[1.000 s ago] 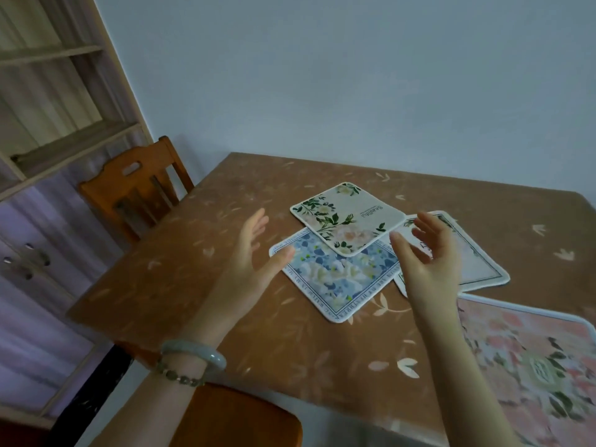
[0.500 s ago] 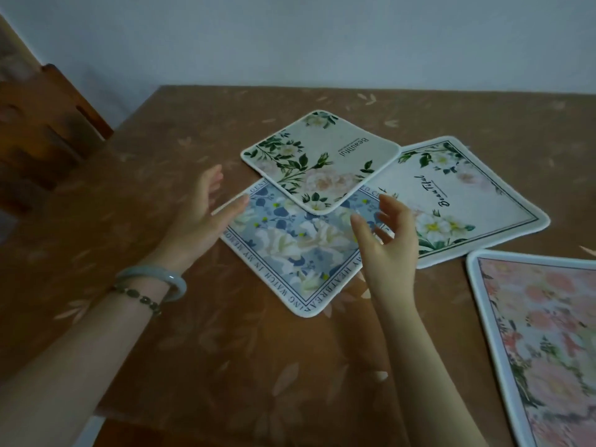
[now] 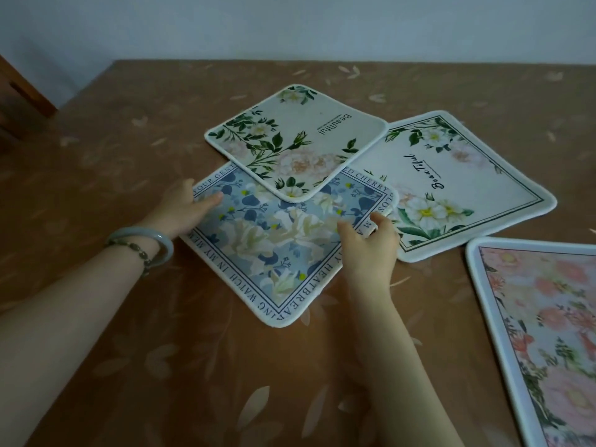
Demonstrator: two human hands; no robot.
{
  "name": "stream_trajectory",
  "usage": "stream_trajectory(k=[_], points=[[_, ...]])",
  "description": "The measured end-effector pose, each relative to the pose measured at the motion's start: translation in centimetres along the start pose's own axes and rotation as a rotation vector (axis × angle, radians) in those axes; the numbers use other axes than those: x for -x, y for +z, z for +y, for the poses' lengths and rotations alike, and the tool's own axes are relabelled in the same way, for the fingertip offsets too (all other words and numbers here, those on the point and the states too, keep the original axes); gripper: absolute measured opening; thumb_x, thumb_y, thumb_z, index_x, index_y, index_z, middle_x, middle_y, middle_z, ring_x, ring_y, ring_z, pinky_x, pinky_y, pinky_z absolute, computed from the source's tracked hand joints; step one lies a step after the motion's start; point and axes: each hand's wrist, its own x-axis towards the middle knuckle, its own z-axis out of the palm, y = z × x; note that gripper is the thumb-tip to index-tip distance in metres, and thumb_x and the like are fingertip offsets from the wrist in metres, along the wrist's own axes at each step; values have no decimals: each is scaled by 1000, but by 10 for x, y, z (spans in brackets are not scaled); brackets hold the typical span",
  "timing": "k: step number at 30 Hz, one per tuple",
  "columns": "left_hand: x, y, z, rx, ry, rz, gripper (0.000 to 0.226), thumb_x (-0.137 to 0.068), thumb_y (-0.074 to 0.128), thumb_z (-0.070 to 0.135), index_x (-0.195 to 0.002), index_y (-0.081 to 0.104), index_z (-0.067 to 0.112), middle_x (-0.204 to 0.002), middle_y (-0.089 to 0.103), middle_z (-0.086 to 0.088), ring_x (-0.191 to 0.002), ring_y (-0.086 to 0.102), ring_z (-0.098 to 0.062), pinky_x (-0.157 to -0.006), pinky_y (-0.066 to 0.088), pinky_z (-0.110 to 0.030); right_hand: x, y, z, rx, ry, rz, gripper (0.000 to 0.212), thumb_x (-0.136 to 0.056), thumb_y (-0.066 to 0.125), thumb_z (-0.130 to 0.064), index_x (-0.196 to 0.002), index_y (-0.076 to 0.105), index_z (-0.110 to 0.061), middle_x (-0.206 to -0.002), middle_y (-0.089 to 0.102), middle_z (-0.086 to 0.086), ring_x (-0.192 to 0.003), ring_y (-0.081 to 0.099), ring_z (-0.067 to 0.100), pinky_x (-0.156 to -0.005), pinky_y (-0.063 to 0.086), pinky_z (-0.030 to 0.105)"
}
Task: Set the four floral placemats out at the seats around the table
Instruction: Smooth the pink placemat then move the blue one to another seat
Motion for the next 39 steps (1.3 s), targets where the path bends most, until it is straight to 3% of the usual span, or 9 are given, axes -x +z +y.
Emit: stream_trajectory(k=[4, 8, 10, 13, 15, 22, 28, 33, 39], points=[[-5, -3, -4, -102, -29, 56, 89, -86, 53, 62, -147, 26, 4, -147, 38, -16, -132, 41, -35, -105, 37, -51, -4, 3, 5, -16, 91, -5, 59, -86, 64, -18, -139, 39, -10, -135, 48, 12, -116, 54, 27, -102, 44, 46], [-8, -9, -5, -162, -36, 61, 59, -89, 54, 52, -126, 53, 6, -135, 45, -18, -122, 45, -37, -99, 42, -48, -5, 7, 7, -4, 113, -6, 62, -86, 55, -7, -143, 33, -16, -124, 57, 6, -110, 58, 27, -96, 48, 45], [-7, -11, -2, -141, -60, 86, 54, -90, 56, 46, -125, 55, 6, -137, 40, -16, -119, 47, -34, -94, 42, -43, -6, 8, 8, -21, 124, -6, 64, -87, 51, -2, -145, 29, -21, -112, 57, -2, -94, 60, 22, -82, 51, 36], [-6, -7, 1, -48, -40, 139, 26, -91, 59, 32, -106, 63, 11, -106, 63, -10, -78, 60, -20, -59, 45, -31, -5, 8, 8, -18, 121, -4, 62, -87, 49, 1, -140, 32, -25, -103, 56, -2, -81, 59, 15, -65, 48, 29], [-4, -6, 4, -4, -56, 177, 18, -91, 59, 28, -100, 60, 13, -87, 62, -1, -65, 55, -13, -49, 38, -27, -4, 6, 7, -10, 115, -3, 59, -86, 49, 2, -136, 35, -26, -105, 60, 0, -81, 60, 14, -57, 46, 24], [15, -23, 7, -14, -36, 216, 14, -94, 57, 24, -92, 60, 10, -85, 60, -3, -65, 51, -11, -49, 34, -26, 12, -4, -8, 27, 103, -19, 55, -79, 53, 0, -126, 41, -27, -102, 63, 1, -81, 63, 20, -55, 45, 27], [46, -48, 10, 32, -18, 196, 8, -92, 59, 21, -88, 61, 14, -80, 59, 1, -66, 53, -11, -48, 35, -25, 39, -25, -25, 54, 117, -44, 52, -79, 58, -5, -124, 43, -26, -93, 63, 0, -68, 62, 14, -45, 42, 21], [77, -78, 19, 67, 29, 196, 7, -92, 59, 17, -92, 62, 10, -80, 59, -1, -65, 54, -12, -48, 35, -24, 71, -43, -47, 66, 82, -42, 51, -78, 59, -5, -123, 44, -24, -85, 61, -2, -71, 65, 17, -58, 55, 33], [132, -105, 16, 48, 5, 144, 11, -88, 61, 13, -85, 68, 5, -80, 65, -8, -64, 59, -19, -50, 41, -25, 119, -69, -67, 122, 24, -22, 58, -79, 59, -6, -133, 44, -19, -97, 61, 4, -62, 63, 15, -55, 56, 32]])
